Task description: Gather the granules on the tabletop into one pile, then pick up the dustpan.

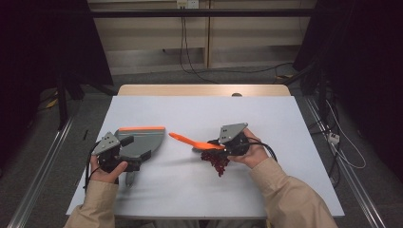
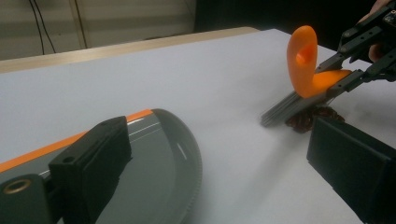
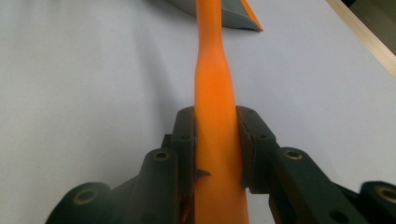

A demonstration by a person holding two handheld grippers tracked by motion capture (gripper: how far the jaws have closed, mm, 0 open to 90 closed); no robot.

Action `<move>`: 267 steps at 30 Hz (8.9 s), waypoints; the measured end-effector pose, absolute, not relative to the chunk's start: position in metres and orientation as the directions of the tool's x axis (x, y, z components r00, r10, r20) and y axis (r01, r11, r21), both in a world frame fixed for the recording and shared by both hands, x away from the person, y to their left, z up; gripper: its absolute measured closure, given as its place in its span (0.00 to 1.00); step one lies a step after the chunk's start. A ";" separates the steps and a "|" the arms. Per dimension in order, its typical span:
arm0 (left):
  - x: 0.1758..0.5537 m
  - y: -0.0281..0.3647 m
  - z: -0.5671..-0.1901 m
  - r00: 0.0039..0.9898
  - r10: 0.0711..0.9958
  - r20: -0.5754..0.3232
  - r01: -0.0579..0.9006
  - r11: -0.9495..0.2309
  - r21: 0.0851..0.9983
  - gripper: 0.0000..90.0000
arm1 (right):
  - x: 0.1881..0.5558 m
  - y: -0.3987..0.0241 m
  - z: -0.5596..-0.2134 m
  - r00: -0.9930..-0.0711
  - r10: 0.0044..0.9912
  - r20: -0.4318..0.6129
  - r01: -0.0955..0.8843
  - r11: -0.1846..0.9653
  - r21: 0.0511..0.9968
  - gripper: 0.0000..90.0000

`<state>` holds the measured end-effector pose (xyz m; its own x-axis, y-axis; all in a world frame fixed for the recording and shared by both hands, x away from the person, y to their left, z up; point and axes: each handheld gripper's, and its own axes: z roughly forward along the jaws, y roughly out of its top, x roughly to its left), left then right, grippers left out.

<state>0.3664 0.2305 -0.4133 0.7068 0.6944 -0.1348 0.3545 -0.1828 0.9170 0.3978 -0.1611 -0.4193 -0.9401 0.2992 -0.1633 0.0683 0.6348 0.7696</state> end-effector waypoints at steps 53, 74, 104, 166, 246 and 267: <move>0.368 0.230 -0.415 0.707 0.693 -0.142 0.361 -0.181 0.915 0.07 | 0.384 -0.158 -0.398 -0.934 0.300 0.193 0.324 0.487 0.811 0.80; 0.368 0.229 -0.415 0.706 0.694 -0.141 0.362 -0.182 0.914 0.07 | 0.379 -0.151 -0.414 -0.955 0.237 0.175 0.283 0.566 0.775 0.80; 0.368 0.229 -0.414 0.705 0.696 -0.137 0.359 -0.183 0.915 0.07 | 0.400 -0.152 -0.389 -0.718 0.646 0.258 0.511 0.238 0.826 0.80; 0.353 0.230 -0.415 0.659 0.746 -0.096 0.476 -0.314 0.822 0.10 | 0.398 -0.187 -0.391 -0.443 0.837 0.321 0.608 0.017 0.794 0.80; 0.376 0.252 -0.421 0.641 0.762 -0.091 0.628 -0.453 0.632 0.71 | 0.387 -0.224 -0.409 -0.461 0.850 0.253 0.567 0.063 0.821 0.80; 0.350 0.196 -0.413 0.864 0.484 -0.136 0.462 -0.656 0.597 0.70 | 0.386 -0.224 -0.408 -0.467 0.858 0.214 0.550 0.092 0.830 0.80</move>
